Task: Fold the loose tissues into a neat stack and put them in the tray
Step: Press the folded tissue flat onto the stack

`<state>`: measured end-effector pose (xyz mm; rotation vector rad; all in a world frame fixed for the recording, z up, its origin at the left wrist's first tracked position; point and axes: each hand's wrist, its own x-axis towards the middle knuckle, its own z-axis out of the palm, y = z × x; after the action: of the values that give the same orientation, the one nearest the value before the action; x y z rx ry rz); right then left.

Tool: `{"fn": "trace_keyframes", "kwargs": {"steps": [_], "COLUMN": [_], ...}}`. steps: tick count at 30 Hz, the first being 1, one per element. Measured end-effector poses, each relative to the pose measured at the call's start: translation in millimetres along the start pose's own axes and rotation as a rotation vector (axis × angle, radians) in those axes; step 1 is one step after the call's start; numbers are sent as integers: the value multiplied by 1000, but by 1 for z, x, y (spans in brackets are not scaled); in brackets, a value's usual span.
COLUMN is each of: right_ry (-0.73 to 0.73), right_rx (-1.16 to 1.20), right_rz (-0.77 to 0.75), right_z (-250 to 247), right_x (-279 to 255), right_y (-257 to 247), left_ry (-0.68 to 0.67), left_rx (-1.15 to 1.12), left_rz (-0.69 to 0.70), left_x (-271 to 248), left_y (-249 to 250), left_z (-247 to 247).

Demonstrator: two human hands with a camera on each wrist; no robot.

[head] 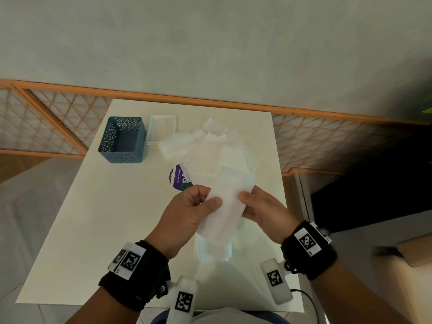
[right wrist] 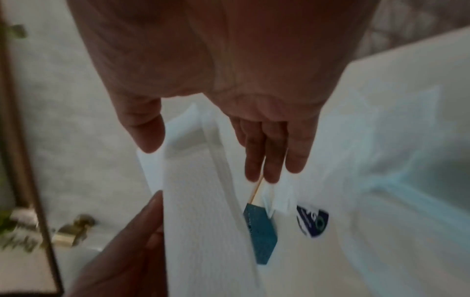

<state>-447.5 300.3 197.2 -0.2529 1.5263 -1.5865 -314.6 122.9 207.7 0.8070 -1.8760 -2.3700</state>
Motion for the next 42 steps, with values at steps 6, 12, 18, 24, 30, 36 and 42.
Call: {"fn": "trace_keyframes", "kwargs": {"steps": [6, 12, 18, 24, 30, 36, 42], "right_ry": [73, 111, 103, 128, 252, 279, 294], "right_rx": [154, 35, 23, -203, -579, -728, -773], "right_rz": [89, 112, 181, 210, 283, 347, 359], "right_z": [8, 5, 9, 14, 7, 1, -1], "right_x": [4, 5, 6, 12, 29, 44, 52], "right_y": [21, 28, 34, 47, 85, 119, 130], "left_ry": [20, 102, 156, 196, 302, 330, 346], "left_rx": [-142, -217, -192, -221, -2, 273, 468], "left_rz": [-101, -246, -278, -361, -445, -397, -348], "left_x": [4, 8, 15, 24, 38, 50, 61], "left_y": [-12, -14, -30, -55, -105, -130, -138], "left_z": [-2, -2, -6, -14, -27, -29, -26]}}
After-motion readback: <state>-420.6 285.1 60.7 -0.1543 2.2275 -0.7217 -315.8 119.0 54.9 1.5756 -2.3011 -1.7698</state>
